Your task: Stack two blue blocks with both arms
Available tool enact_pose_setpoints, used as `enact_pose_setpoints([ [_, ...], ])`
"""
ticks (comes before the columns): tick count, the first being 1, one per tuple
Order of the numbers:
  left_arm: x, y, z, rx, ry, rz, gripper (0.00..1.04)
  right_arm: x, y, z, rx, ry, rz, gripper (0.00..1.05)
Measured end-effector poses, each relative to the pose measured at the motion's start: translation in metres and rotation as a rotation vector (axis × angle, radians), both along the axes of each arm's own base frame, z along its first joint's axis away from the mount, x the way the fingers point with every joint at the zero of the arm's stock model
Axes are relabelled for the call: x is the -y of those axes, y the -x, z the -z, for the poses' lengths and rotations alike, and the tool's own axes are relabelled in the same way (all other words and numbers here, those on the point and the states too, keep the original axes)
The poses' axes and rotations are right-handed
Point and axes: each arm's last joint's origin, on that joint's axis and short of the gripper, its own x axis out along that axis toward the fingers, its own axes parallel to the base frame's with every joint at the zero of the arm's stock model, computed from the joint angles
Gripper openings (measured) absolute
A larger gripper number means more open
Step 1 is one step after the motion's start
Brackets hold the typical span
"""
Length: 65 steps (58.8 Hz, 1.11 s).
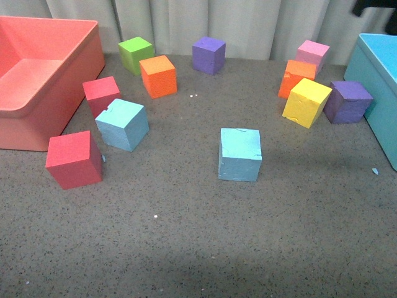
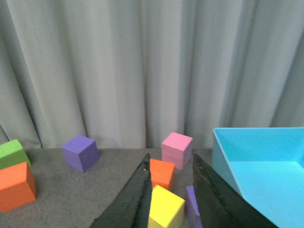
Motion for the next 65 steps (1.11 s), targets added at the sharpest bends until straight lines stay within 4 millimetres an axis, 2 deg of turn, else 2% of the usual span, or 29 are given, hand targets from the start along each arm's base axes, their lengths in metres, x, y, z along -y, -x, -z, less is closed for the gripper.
enact_pose_setpoints([
  [7, 0.0, 0.0, 0.0, 0.0, 0.0, 0.0, 0.98, 0.016, 0.026, 0.01, -0.083, 0.033, -0.017, 0.0],
  [15, 0.0, 0.0, 0.0, 0.0, 0.0, -0.001, 0.98, 0.032, 0.052, -0.003, -0.042, 0.025, -0.015, 0.01],
  [31, 0.0, 0.0, 0.0, 0.0, 0.0, -0.001, 0.98, 0.05, 0.087, -0.001, -0.055, 0.026, -0.012, 0.01],
  [50, 0.0, 0.0, 0.0, 0.0, 0.0, -0.001, 0.98, 0.067, 0.115, -0.002, -0.053, 0.024, -0.008, 0.01],
  [65, 0.0, 0.0, 0.0, 0.0, 0.0, -0.001, 0.98, 0.068, 0.134, -0.004, -0.046, 0.024, -0.01, 0.01],
])
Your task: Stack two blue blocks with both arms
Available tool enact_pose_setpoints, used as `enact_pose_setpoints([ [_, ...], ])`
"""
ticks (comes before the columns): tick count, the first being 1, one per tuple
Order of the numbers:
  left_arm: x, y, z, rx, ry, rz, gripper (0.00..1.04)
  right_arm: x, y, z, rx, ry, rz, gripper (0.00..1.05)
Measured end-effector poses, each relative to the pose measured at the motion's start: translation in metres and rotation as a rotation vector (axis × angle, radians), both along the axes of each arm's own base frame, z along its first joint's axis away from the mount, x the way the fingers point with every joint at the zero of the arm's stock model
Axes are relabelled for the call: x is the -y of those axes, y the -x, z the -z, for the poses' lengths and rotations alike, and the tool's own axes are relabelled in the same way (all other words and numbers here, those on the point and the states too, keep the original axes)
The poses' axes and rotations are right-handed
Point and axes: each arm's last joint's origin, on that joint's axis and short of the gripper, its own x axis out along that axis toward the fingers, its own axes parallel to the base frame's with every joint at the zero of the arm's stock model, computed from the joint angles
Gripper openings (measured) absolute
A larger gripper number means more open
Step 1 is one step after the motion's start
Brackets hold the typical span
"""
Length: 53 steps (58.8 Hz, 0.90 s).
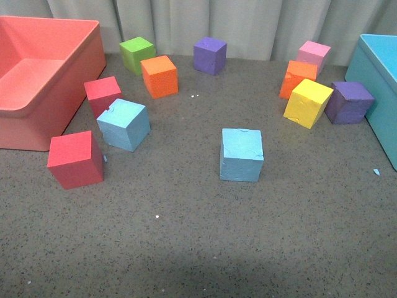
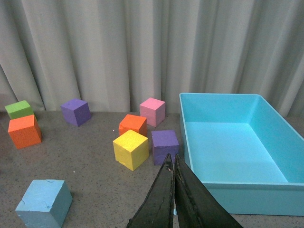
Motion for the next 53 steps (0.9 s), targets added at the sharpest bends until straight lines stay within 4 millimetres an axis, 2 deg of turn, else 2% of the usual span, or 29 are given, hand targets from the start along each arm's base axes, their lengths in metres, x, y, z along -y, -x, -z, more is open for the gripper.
enact_pose_setpoints([
  [53, 0.0, 0.0, 0.0, 0.0, 0.0, 0.0, 0.98, 0.0, 0.028, -0.003, 0.015, 0.0, 0.0, 0.01],
])
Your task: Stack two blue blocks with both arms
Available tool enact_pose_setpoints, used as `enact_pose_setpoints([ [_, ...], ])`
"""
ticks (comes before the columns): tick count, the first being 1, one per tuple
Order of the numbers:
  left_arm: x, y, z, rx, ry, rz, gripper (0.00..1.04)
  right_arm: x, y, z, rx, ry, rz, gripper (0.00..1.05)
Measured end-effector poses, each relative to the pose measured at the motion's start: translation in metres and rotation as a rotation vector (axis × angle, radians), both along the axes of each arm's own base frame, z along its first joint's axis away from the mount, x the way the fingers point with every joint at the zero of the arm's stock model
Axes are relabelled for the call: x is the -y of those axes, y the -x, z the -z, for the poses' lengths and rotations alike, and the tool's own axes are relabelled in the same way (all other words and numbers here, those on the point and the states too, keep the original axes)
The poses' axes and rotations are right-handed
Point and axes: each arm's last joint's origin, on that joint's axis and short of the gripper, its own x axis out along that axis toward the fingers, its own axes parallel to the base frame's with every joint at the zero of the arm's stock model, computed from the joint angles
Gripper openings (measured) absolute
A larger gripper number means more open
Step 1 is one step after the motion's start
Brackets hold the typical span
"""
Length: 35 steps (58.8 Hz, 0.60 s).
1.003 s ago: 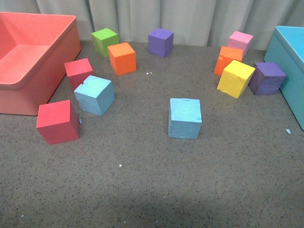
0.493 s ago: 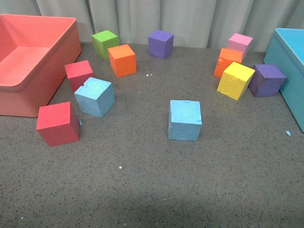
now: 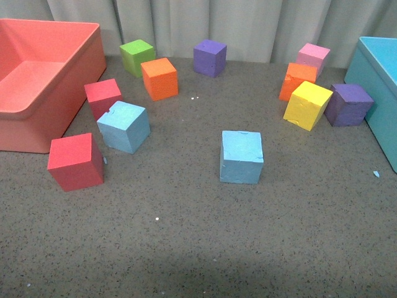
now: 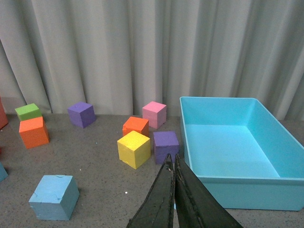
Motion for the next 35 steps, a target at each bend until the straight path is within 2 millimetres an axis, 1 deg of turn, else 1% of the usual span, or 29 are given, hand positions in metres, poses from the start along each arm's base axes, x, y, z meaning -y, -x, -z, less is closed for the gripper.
enact_pose_setpoints([
  [7, 0.0, 0.0, 0.0, 0.0, 0.0, 0.0, 0.98, 0.0, 0.002, 0.0, 0.0, 0.0, 0.0, 0.01],
  [12, 0.0, 0.0, 0.0, 0.0, 0.0, 0.0, 0.98, 0.0, 0.01, 0.005, -0.035, 0.0, -0.002, 0.01],
  [16, 0.0, 0.0, 0.0, 0.0, 0.0, 0.0, 0.98, 0.0, 0.012, 0.003, -0.003, 0.0, -0.003, 0.01],
  [22, 0.0, 0.0, 0.0, 0.0, 0.0, 0.0, 0.98, 0.0, 0.012, 0.003, -0.006, 0.0, -0.003, 0.01],
  [25, 0.0, 0.0, 0.0, 0.0, 0.0, 0.0, 0.98, 0.0, 0.012, 0.003, -0.006, 0.001, -0.003, 0.08],
  [35, 0.0, 0.0, 0.0, 0.0, 0.0, 0.0, 0.98, 0.0, 0.012, 0.003, -0.005, 0.001, -0.003, 0.38],
])
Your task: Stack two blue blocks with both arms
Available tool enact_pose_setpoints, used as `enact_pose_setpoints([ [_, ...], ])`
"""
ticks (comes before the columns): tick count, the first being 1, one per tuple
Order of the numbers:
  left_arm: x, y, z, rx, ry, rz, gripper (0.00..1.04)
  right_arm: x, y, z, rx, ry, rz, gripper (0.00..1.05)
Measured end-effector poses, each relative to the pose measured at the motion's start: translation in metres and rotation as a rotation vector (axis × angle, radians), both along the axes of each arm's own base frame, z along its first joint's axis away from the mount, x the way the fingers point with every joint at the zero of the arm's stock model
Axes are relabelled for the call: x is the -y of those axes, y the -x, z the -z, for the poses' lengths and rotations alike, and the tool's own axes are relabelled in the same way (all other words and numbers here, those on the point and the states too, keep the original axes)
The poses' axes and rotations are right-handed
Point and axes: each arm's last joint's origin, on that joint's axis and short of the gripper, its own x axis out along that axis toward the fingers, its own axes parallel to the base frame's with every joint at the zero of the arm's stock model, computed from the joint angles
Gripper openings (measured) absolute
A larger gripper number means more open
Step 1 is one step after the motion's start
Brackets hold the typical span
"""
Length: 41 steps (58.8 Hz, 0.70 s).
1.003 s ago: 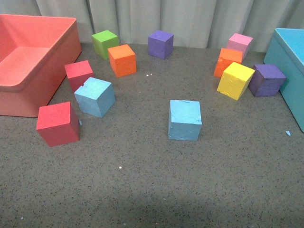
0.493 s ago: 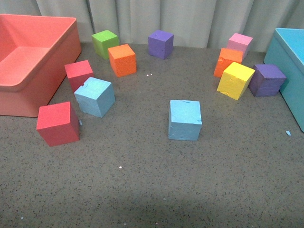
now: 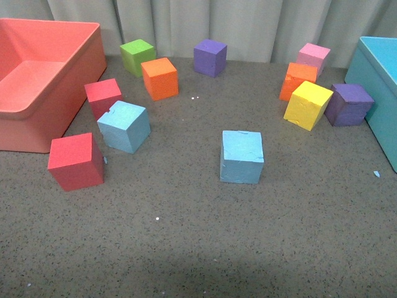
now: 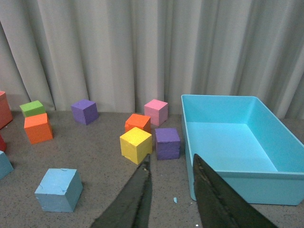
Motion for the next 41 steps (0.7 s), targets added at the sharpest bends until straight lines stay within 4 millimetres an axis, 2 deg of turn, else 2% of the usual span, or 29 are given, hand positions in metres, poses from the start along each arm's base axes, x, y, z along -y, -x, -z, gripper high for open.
enact_pose_setpoints([
  [11, 0.0, 0.0, 0.0, 0.0, 0.0, 0.0, 0.98, 0.0, 0.0, 0.0, 0.0, 0.0, 0.0, 0.7],
  [17, 0.0, 0.0, 0.001, -0.042, 0.008, 0.006, 0.98, 0.0, 0.0, 0.0, 0.0, 0.0, 0.0, 0.96],
  [22, 0.001, -0.008, 0.005, -0.249, 0.044, 0.022, 0.98, 0.0, 0.0, 0.0, 0.0, 0.0, 0.0, 0.95],
  [30, 0.004, -0.033, -0.001, -0.304, 0.071, 0.043, 0.98, 0.0, 0.0, 0.0, 0.0, 0.0, 0.0, 0.95],
  [35, 0.01, -0.058, -0.012, -0.293, 0.07, 0.082, 0.98, 0.0, 0.0, 0.0, 0.0, 0.0, 0.0, 0.95],
  [41, 0.019, -0.1, -0.022, -0.326, 0.069, 0.116, 0.98, 0.0, 0.0, 0.0, 0.0, 0.0, 0.0, 0.95],
])
